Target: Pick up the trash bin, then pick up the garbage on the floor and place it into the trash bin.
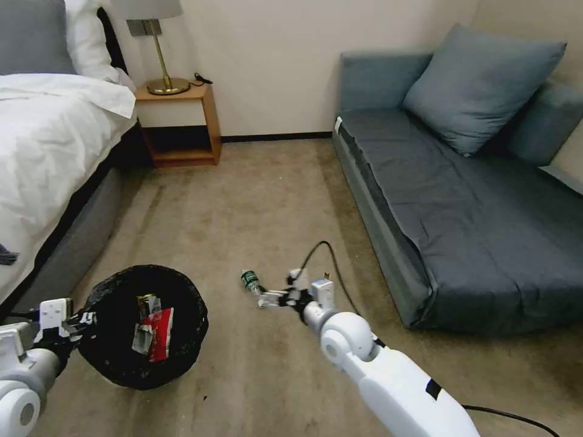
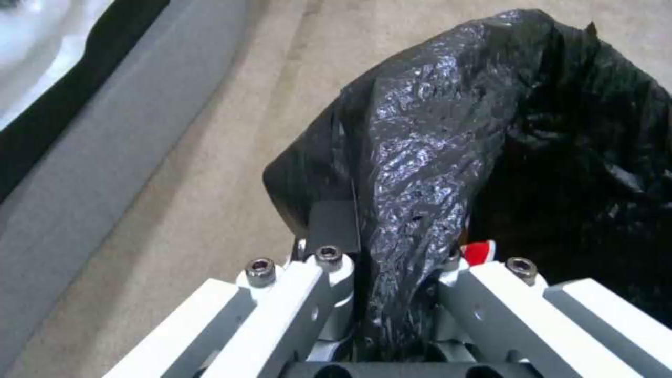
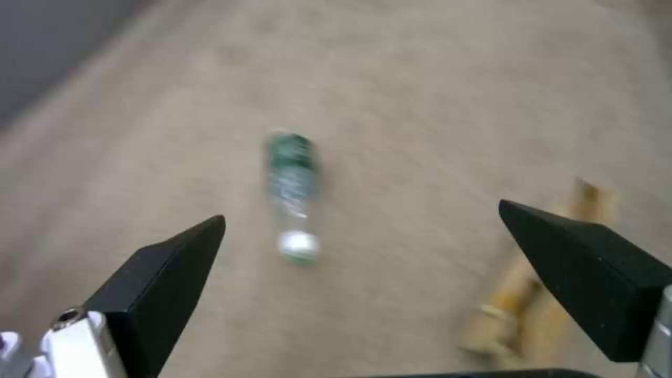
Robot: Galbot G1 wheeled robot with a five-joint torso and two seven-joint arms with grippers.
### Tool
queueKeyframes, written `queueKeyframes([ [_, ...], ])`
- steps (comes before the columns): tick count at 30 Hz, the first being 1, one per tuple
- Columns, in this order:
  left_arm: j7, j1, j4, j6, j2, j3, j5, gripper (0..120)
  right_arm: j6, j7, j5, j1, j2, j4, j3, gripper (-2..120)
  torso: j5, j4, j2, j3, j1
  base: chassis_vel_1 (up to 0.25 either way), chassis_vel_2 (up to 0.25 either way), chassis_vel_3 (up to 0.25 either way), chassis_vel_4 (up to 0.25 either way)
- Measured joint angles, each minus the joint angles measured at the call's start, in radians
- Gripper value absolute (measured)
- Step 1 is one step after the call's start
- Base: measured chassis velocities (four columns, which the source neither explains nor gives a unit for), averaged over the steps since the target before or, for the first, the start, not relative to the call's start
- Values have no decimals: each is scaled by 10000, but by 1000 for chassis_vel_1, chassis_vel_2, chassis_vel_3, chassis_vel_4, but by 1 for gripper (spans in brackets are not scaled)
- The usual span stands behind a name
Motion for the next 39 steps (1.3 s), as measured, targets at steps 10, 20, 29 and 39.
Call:
queueKeyframes([
  [10, 2, 137, -123, -2, -58, -64, 5, 7, 610, -701, -967, 424, 678, -3155, 526, 100, 0, 2, -1, 0, 0, 0, 0, 0, 0],
  [20, 1, 191, -144, -2, -102, -134, 9, 7, 1142, -1015, -1592, 956, 1274, -5096, 751, 100, -3, 2, 0, 0, 0, 0, 0, 0, 0],
  [29, 1, 169, -129, -1, -65, -121, 14, 7, 1317, -1306, -1252, 1302, 1535, -6252, 1041, 77, -3, 2, -1, 0, 0, 0, 0, 0, 0],
  [39, 0, 125, -97, 6, -46, -59, 23, 7, 1353, -1349, -1194, 1319, 1724, -6333, 1087, 41, -3, 2, 0, 0, 0, 0, 0, 0, 0],
])
